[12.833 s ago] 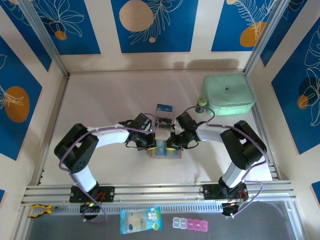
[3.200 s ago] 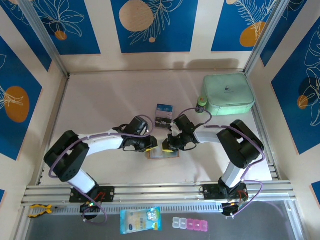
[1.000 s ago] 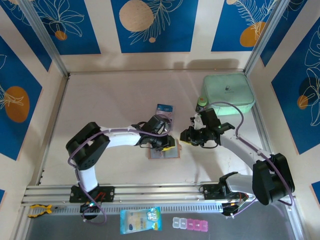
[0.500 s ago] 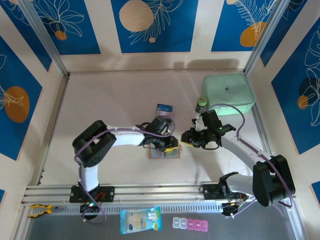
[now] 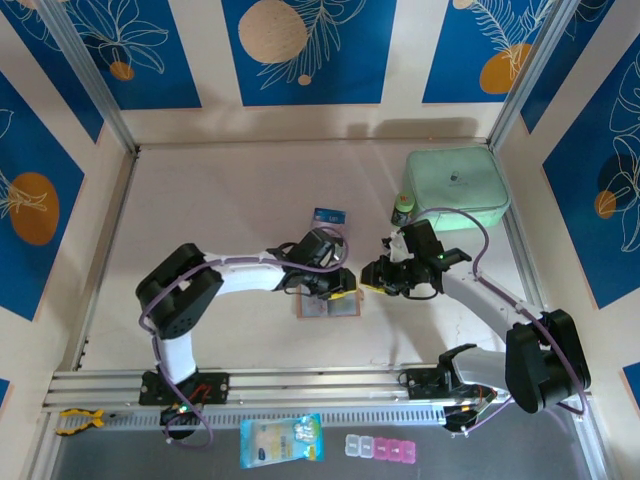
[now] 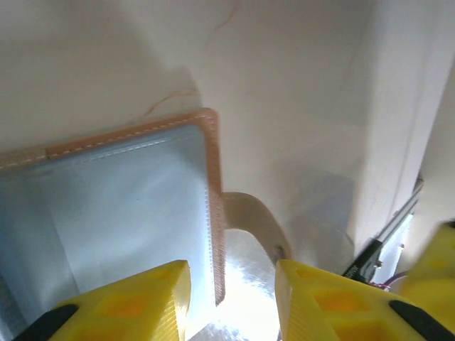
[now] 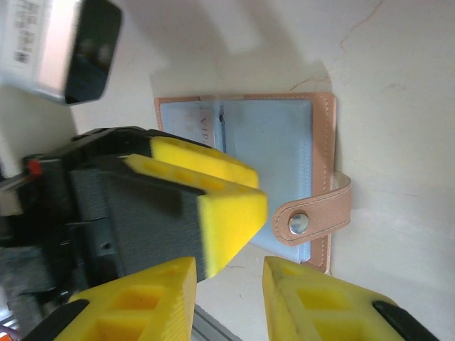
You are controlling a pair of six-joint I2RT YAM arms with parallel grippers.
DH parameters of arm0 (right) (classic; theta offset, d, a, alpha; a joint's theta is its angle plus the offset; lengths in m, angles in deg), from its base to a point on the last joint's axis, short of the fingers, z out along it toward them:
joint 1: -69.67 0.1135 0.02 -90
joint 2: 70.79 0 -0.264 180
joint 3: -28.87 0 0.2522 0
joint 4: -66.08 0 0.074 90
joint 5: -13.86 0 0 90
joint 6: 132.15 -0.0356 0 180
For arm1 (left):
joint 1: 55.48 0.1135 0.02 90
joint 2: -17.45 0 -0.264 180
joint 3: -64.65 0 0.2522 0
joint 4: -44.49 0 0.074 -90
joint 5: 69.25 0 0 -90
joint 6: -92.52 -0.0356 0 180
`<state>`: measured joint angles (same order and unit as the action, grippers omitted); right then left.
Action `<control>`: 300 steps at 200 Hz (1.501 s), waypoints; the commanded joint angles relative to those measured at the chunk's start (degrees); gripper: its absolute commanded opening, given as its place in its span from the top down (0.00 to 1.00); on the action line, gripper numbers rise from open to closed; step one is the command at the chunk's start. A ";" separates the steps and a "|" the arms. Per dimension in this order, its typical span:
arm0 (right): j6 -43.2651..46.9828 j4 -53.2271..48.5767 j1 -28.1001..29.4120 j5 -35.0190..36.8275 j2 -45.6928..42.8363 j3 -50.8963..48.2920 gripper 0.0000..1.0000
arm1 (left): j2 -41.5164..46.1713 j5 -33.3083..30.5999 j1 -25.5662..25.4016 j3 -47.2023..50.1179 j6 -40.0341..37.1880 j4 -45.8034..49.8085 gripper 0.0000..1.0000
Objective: Take the credit cards out of the card holder
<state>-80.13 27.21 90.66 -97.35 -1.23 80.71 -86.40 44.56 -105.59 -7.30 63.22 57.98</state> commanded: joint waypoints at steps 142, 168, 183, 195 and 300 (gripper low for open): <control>-2.04 2.95 15.14 0.55 20.72 13.88 0.75 | 17.53 -3.96 9.04 18.15 -2.95 5.11 0.79; -2.08 3.26 16.51 1.08 23.80 14.82 0.76 | 16.52 -3.42 9.03 18.99 -2.78 4.24 0.85; -2.01 3.65 16.80 1.35 25.14 14.90 0.76 | 15.94 -4.11 9.02 19.08 -2.95 4.54 0.88; -1.98 3.75 16.95 1.67 26.24 15.00 0.76 | 15.47 -4.72 8.98 19.13 -3.22 4.84 0.89; -1.57 4.88 17.24 2.06 29.64 14.74 0.75 | 12.54 -5.56 9.06 18.90 -4.72 6.84 0.94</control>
<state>-81.59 31.91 107.51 -95.34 27.29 94.29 -72.74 40.63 -96.95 11.36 60.36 61.72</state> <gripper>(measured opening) 0.250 0.067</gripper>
